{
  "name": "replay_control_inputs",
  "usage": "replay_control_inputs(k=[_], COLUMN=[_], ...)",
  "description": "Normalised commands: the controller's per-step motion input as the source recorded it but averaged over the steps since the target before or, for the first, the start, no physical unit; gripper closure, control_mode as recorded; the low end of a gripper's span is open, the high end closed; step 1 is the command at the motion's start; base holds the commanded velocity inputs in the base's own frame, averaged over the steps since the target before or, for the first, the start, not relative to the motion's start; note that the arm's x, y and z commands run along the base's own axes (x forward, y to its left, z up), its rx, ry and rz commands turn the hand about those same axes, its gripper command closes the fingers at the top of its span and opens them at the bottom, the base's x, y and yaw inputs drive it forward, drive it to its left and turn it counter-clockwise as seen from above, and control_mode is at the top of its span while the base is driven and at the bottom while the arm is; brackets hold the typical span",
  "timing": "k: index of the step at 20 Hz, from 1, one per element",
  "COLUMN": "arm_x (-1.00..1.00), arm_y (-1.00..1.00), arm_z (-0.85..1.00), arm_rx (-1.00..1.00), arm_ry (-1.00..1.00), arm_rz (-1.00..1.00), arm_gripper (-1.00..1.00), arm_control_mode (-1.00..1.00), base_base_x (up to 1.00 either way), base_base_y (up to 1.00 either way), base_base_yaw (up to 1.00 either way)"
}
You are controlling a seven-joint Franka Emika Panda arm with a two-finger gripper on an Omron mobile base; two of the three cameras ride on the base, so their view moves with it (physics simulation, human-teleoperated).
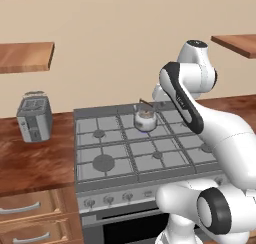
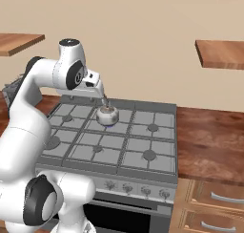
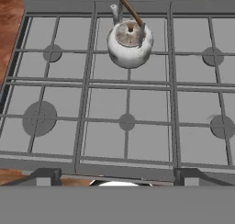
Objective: Lower the heat of the kettle.
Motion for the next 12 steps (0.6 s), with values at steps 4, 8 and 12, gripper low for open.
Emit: replay_control_inputs(k=[4,8,12], arm_x=[0.00,0.00,0.00], arm_y=[0.00,0.00,0.00], arm_z=[0.00,0.00,0.00], arm_rx=[0.00,0.00,0.00], arm_ry=[0.00,0.00,0.00], arm_rz=[0.00,0.00,0.00], arm_gripper=[-1.00,-1.00,-1.00], arm_control_mode=[1.00,1.00,1.00], base_base_x=[-0.01,-0.05,-0.07], base_base_y=[0.33,0.32,0.33], base_base_yaw=[-0.02,0.00,0.00])
